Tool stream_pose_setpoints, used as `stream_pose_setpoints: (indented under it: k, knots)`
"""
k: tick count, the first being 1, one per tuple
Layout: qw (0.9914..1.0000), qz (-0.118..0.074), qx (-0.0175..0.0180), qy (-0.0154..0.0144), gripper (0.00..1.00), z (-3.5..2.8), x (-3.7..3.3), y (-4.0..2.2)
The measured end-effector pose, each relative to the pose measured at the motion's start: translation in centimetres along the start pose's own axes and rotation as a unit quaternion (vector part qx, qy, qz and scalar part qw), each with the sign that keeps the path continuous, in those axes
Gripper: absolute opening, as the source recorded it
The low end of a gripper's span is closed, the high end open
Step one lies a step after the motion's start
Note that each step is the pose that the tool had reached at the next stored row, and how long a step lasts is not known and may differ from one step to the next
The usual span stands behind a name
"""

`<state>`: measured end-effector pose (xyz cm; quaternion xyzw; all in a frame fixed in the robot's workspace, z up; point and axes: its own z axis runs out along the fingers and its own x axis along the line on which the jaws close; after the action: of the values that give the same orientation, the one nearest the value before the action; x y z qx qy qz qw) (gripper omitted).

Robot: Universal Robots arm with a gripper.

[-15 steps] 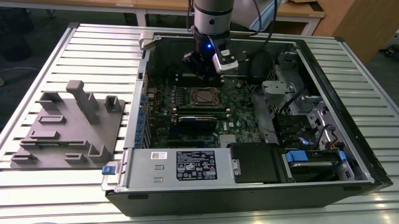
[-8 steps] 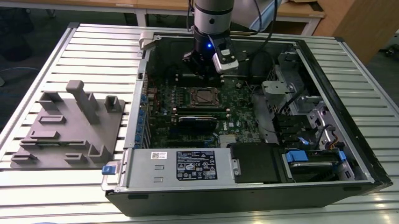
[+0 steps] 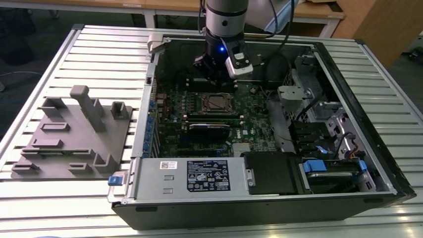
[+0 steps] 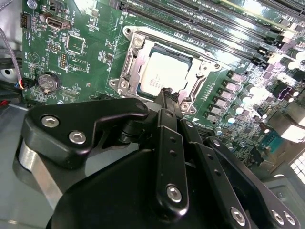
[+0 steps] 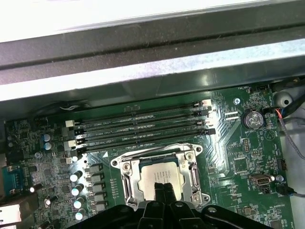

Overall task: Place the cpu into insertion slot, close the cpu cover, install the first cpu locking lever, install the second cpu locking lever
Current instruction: 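Install the second cpu locking lever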

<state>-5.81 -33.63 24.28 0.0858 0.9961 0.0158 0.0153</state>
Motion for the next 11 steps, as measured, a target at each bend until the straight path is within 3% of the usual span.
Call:
stream_pose_setpoints:
  k: [4,11]
  knots:
    - [1.0,0.0,0.0,0.0,0.11,-0.01,-0.07,-0.4]
    - [1.0,0.0,-0.0001,0.0,0.11,-0.13,-0.07,-0.39]
